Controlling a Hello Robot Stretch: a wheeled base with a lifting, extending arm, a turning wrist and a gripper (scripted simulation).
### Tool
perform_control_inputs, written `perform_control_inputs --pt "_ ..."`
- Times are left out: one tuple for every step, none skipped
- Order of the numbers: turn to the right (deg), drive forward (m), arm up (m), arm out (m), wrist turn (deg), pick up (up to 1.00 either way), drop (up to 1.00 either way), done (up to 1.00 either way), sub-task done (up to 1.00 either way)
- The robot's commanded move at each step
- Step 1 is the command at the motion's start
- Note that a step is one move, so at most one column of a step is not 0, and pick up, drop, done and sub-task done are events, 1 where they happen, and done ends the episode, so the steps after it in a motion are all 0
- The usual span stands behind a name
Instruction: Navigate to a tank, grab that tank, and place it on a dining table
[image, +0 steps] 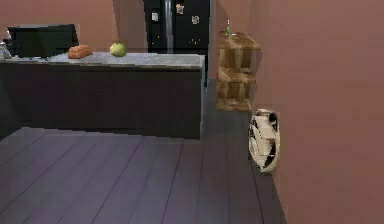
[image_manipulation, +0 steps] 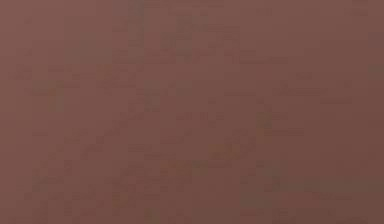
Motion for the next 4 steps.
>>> perform_control_inputs --pt "-30.0 0.0 0.0 0.0 0.0 0.0 0.0 0.0 0.0" --pt "0.0 0.0 0.1 0.0 0.0 0.0 0.0 0.0 0.0" --pt "0.0 0.0 0.0 0.22 0.0 0.0 0.0 0.0 0.0" --pt "0.0 0.0 0.0 0.0 45.0 0.0 0.0 0.0 0.0"
